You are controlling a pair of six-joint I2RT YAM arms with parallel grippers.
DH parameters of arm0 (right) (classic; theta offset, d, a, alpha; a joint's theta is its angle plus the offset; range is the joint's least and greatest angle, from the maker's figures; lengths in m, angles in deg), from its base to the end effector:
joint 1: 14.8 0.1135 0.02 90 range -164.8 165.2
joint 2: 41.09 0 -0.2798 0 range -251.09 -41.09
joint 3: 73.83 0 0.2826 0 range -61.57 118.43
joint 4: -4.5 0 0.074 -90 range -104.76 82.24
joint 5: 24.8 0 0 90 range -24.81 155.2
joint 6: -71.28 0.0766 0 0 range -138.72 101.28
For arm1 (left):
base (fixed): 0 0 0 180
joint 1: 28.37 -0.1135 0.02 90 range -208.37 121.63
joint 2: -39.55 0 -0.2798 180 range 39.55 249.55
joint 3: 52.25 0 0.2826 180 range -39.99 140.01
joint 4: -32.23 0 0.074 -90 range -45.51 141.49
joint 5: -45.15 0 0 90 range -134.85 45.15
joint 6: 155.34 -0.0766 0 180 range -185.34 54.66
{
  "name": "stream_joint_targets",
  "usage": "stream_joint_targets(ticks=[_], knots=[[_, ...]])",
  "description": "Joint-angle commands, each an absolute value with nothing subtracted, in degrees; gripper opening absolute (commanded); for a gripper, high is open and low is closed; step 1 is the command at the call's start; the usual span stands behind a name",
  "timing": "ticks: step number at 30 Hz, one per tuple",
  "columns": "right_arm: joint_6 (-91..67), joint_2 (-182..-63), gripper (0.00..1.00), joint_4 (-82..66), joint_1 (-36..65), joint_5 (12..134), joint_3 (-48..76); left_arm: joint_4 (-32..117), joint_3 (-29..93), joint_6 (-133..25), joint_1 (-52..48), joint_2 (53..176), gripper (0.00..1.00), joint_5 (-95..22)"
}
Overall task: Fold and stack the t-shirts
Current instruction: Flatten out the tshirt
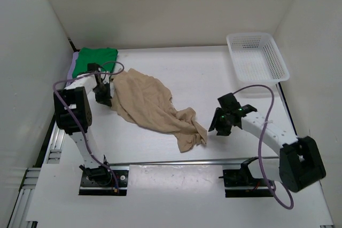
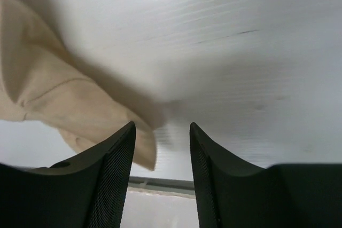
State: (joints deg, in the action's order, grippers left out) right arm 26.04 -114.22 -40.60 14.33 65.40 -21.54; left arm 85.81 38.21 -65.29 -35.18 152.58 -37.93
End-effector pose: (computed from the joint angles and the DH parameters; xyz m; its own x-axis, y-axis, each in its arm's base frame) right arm 0.2308 0.1289 0.1432 -0.9100 0.2990 -0.2872 0.2151 0.9327 0.2893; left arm 0.4244 0.0414 0.1169 -0.9640 -0.1160 -0.2393 -0.0899 0.9890 -0.1172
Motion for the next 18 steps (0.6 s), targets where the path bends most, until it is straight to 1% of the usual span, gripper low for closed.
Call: stream_joint_targets(ticks=[1,4,5,6,9,11,12,13,14,18], knots=[[25.2,-107.3,0.5,-46.5,8.8,61.9,-23.4,91.2,31.0,-65.3,-38.6,143.0,0.1,-37.3],[24.5,-102.3,0.5,-42.4,6.7,67.4,-26.1,94.0,23.9,-65.3,-39.1,133.2,0.1,-37.3],[24.5,-101.6,0.5,-41.1,8.0,70.8,-26.2,94.7,22.3,-65.3,-39.1,130.9,0.1,-37.8],[24.0,-101.0,0.5,-40.2,9.4,70.8,-26.2,94.7,20.8,-65.3,-39.1,126.9,0.1,-37.8],[24.0,-101.6,0.5,-39.1,15.1,70.0,-25.5,96.1,16.4,-65.3,-39.1,121.1,0.1,-39.2],[24.9,-102.2,0.53,-39.1,16.5,69.4,-25.5,96.1,14.1,-65.3,-39.1,119.4,0.1,-40.0],[25.4,-102.8,0.55,-39.7,17.2,68.8,-25.5,96.1,13.4,-65.3,-39.1,118.7,0.1,-40.6],[26.0,-103.5,0.6,-39.7,17.2,68.3,-26.2,96.1,12.2,-65.3,-39.1,117.7,0.1,-40.6],[26.5,-103.5,0.62,-40.3,17.2,67.7,-26.9,96.1,12.2,-65.3,-39.1,117.7,0.1,-40.6],[29.1,-105.6,0.62,-39.2,17.2,67.7,-28.0,96.6,10.2,-65.3,-39.1,115.0,0.1,-41.9]])
